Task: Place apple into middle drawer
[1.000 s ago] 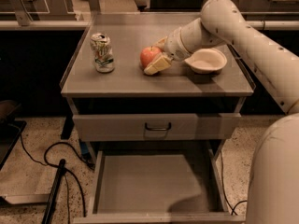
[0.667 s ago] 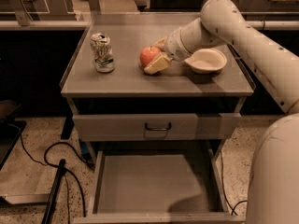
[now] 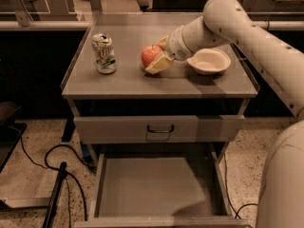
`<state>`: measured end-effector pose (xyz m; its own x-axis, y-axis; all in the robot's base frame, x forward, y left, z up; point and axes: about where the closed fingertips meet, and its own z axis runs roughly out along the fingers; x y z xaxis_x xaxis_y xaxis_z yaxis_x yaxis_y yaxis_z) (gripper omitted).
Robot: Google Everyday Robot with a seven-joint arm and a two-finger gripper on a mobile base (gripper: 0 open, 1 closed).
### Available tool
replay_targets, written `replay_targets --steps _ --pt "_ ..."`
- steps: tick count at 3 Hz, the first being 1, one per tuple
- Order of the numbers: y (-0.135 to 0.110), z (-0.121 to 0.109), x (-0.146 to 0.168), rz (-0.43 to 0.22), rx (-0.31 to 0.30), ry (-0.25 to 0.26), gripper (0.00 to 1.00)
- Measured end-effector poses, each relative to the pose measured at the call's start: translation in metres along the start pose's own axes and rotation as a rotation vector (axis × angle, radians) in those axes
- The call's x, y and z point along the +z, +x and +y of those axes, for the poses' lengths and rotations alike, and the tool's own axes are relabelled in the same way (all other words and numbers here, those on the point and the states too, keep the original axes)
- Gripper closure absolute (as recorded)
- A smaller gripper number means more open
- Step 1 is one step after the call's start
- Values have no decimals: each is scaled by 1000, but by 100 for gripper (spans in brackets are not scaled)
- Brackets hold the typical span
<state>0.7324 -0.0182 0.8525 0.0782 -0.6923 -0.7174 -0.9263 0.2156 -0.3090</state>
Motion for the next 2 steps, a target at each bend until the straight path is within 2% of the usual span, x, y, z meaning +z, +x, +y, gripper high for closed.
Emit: replay_targets --steps 1,2 --pt "-17 8 -23 -2 -20 79 100" --pt "-20 54 -39 21 -16 145 100"
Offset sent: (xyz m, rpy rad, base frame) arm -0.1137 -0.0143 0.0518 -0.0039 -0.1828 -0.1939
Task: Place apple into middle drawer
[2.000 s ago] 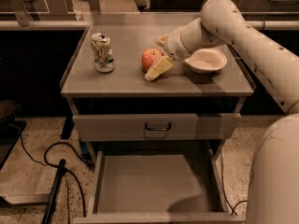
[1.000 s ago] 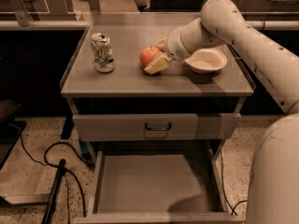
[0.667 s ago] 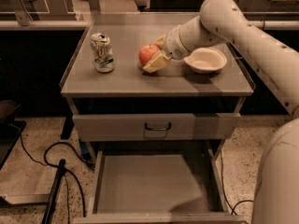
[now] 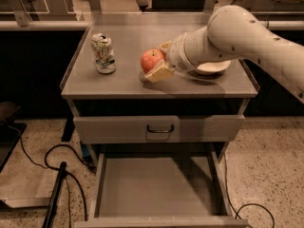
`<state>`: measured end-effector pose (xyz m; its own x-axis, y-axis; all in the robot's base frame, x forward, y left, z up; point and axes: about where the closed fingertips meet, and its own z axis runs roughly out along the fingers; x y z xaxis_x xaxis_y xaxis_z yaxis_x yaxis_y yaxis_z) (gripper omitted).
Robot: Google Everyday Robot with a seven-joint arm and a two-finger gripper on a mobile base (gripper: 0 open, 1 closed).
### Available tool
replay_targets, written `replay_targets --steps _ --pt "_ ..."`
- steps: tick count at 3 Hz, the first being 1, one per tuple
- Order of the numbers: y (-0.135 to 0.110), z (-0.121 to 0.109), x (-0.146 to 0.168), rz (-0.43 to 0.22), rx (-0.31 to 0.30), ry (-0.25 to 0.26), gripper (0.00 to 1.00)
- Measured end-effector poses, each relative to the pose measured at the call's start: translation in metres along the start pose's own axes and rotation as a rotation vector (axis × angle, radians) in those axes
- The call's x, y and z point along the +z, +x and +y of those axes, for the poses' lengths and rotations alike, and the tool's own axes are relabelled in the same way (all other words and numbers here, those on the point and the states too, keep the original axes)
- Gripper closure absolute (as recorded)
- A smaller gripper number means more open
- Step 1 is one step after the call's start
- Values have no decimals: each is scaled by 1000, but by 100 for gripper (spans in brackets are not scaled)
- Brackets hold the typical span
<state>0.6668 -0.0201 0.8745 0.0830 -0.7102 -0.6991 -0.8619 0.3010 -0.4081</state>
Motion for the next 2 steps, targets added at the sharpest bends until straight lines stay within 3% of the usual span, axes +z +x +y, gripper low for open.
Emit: replay_targets --steps 1,2 --pt "0 0 0 0 0 0 100" --pt "-4 16 -16 11 23 20 100"
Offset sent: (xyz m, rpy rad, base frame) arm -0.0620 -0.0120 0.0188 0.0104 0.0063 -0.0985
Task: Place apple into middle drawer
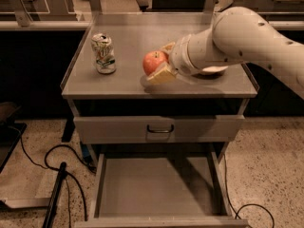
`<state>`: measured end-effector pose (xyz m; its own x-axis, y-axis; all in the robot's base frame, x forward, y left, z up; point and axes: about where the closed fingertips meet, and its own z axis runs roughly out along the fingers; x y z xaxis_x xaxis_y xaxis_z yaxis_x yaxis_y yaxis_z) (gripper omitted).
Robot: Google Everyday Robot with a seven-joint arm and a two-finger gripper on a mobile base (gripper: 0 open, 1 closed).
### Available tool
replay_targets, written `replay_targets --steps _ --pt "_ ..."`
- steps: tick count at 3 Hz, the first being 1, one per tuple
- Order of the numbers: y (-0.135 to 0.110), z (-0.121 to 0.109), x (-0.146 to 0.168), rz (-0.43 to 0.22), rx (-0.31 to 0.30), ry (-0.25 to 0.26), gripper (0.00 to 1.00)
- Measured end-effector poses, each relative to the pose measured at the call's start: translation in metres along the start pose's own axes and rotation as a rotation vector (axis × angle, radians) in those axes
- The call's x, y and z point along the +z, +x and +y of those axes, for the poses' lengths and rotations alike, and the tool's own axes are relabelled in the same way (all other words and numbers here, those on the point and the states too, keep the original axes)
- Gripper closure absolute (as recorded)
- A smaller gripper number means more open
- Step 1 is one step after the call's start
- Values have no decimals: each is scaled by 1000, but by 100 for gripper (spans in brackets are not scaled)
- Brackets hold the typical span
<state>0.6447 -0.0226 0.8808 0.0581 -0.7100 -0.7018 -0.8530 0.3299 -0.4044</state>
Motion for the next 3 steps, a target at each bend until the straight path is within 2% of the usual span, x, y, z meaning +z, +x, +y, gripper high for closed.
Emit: replay_targets --steps 1,2,3 --pt "-9 36 -36 -3 68 60 100" --pt "5 83 -61 3 155 102 100" --pt "21 95 -65 23 185 98 100"
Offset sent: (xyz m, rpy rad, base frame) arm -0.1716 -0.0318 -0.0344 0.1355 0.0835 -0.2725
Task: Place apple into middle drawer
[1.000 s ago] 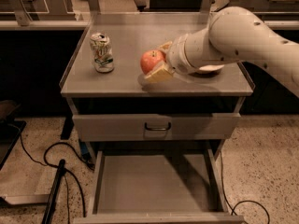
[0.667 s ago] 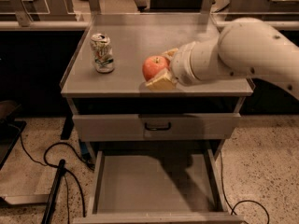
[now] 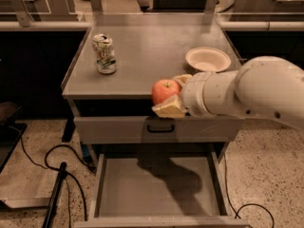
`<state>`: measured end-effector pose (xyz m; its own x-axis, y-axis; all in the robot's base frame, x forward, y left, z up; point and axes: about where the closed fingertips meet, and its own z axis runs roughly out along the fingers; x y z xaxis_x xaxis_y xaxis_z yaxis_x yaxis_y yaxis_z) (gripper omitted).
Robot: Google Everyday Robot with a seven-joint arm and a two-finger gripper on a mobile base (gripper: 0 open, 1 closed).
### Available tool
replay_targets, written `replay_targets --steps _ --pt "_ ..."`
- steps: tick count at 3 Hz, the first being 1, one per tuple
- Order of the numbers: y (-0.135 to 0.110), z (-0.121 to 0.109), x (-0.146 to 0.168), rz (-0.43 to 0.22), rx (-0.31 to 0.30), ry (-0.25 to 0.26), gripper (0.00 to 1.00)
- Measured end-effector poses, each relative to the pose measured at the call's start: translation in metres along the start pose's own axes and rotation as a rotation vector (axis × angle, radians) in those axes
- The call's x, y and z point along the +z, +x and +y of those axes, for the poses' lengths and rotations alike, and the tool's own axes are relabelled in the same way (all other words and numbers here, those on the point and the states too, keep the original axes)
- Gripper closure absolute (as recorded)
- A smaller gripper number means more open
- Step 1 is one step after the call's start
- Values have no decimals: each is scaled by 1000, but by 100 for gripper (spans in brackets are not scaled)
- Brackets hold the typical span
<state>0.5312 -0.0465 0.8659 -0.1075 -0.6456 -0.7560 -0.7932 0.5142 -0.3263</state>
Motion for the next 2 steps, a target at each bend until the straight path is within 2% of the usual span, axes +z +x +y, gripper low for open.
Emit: replay_targets --steps 1,2 --pt "-2 0 0 -2 -2 1 100" --pt "31 7 -7 24 93 12 100"
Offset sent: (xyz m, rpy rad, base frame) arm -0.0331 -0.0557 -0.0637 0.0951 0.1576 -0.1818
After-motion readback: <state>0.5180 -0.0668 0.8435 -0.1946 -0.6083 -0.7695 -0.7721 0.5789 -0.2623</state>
